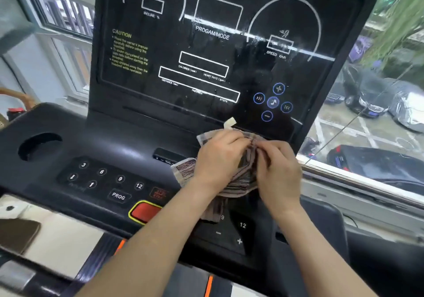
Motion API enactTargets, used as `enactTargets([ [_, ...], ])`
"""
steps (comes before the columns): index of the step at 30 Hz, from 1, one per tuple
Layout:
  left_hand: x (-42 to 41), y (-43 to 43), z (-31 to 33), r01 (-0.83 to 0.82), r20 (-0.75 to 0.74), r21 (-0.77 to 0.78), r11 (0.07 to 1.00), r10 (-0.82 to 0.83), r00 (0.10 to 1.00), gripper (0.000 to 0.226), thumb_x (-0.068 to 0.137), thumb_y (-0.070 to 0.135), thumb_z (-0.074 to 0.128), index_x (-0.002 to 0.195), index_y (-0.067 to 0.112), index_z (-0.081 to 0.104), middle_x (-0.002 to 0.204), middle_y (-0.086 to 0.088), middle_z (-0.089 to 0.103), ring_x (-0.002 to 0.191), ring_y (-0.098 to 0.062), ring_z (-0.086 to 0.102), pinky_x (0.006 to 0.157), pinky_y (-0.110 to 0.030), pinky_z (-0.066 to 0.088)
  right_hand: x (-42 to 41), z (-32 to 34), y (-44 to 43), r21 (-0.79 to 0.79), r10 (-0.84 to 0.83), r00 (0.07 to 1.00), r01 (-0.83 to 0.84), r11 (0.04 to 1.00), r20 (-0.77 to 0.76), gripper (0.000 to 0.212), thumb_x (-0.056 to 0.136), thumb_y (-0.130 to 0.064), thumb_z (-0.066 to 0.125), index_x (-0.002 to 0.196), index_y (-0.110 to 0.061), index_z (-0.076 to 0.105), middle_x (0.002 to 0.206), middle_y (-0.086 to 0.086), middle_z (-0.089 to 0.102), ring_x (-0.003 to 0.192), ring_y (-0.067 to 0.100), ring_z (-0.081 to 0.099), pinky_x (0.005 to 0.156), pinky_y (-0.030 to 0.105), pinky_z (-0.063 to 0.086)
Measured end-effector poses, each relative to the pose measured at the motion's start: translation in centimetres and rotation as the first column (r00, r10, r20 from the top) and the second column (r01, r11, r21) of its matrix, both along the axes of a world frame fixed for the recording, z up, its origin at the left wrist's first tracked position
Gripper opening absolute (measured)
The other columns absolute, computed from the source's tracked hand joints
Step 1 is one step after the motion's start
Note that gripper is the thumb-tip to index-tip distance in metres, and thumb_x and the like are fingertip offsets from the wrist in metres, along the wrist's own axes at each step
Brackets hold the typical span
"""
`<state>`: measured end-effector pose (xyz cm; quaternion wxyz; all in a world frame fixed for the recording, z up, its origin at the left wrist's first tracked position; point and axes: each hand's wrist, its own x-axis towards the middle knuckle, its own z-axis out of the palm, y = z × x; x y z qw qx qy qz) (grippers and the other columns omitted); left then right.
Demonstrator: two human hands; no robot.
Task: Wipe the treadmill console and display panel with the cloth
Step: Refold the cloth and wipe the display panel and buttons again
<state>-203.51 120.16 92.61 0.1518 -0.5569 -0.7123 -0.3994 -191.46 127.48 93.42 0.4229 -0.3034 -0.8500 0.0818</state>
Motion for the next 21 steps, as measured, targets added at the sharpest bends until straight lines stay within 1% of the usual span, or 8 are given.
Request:
enactTargets([
  [2,-2.3,-1.4,-0.6,-0.056,-0.008,-0.010,0.998,0.055,0.998,0.013,0.081,0.016,0.073,0.094,0.015,0.075,0.095,0.000,0.069,0.092,-0.021,0.061,0.070,-0.033,0.055,-2.4,-1.0,-1.1,0.067,0.042,0.997,-0.047,0.997,0.070,0.019,0.092,-0.012,0.061,0.103,-0.002,0.072,0.101,0.010,0.066,0.094,0.024,0.060,0.084,0.030,0.048],
  [4,-4.9,-3.2,-1.0,-0.087,-0.026,-0.032,0.996,0.086,0.996,0.016,0.087,0.025,0.065,0.097,0.018,0.075,0.099,0.002,0.069,0.096,-0.018,0.060,0.071,-0.033,0.056,-4.6,-1.7,-2.0,0.131,0.116,0.984,-0.133,0.982,0.134,0.019,0.090,-0.009,0.065,0.105,0.001,0.071,0.102,0.013,0.065,0.096,0.028,0.059,0.087,0.029,0.045],
  [6,-7.6,-4.8,-1.2,-0.112,-0.030,-0.048,0.993,0.111,0.993,0.023,0.089,0.028,0.058,0.099,0.017,0.075,0.103,0.002,0.069,0.099,-0.019,0.060,0.074,-0.033,0.056,-6.8,-1.6,-2.5,0.165,0.176,0.964,-0.210,0.964,0.199,0.018,0.086,-0.003,0.070,0.103,0.002,0.071,0.100,0.013,0.066,0.095,0.029,0.060,0.082,0.035,0.051],
  [10,-12.6,-7.3,-1.4,-0.242,0.019,-0.018,0.970,0.243,0.970,0.024,0.087,0.027,0.057,0.094,0.014,0.076,0.100,0.000,0.070,0.097,-0.018,0.057,0.079,-0.029,0.049,-12.9,-0.8,-3.9,0.207,0.301,0.922,-0.353,0.913,0.243,0.011,0.088,-0.006,0.065,0.095,0.000,0.072,0.094,0.013,0.067,0.088,0.030,0.062,0.075,0.041,0.053],
  [12,-14.8,-8.7,-1.4,-0.313,0.049,-0.019,0.950,0.313,0.948,0.029,0.087,0.029,0.053,0.096,0.014,0.075,0.102,-0.001,0.069,0.099,-0.020,0.056,0.081,-0.027,0.046,-16.1,-1.2,-5.3,0.216,0.344,0.910,-0.393,0.894,0.230,0.017,0.093,-0.010,0.058,0.095,0.001,0.071,0.095,0.013,0.067,0.090,0.030,0.061,0.078,0.041,0.051],
  [15,-17.4,-10.5,-1.1,-0.396,0.081,-0.049,0.917,0.399,0.913,0.033,0.086,0.027,0.045,0.098,0.012,0.072,0.104,-0.005,0.067,0.101,-0.027,0.056,0.080,-0.033,0.047,-19.6,-2.4,-6.9,0.244,0.428,0.868,-0.485,0.840,0.252,0.023,0.095,-0.006,0.054,0.111,0.004,0.067,0.108,0.016,0.066,0.103,0.033,0.061,0.091,0.042,0.049],
  [18,-18.1,-10.8,-1.2,-0.473,0.118,-0.045,0.880,0.474,0.872,0.024,0.086,0.014,0.050,0.101,0.010,0.068,0.108,-0.009,0.062,0.103,-0.028,0.053,0.082,-0.032,0.043,-19.5,-3.3,-6.7,0.315,0.424,0.830,-0.537,0.782,0.362,0.037,0.097,-0.002,0.044,0.132,0.003,0.055,0.133,0.016,0.058,0.119,0.032,0.056,0.101,0.042,0.045],
  [21,-15.8,-9.5,-2.1,-0.555,0.301,0.050,0.830,0.517,0.801,0.025,0.085,0.002,0.055,0.109,0.006,0.064,0.116,-0.011,0.057,0.108,-0.018,0.050,0.095,-0.025,0.040,-17.4,-3.5,-6.2,0.308,0.386,0.773,-0.578,0.756,0.503,0.050,0.095,-0.009,0.043,0.144,-0.002,0.042,0.153,0.011,0.038,0.138,0.026,0.039,0.115,0.038,0.029],
])
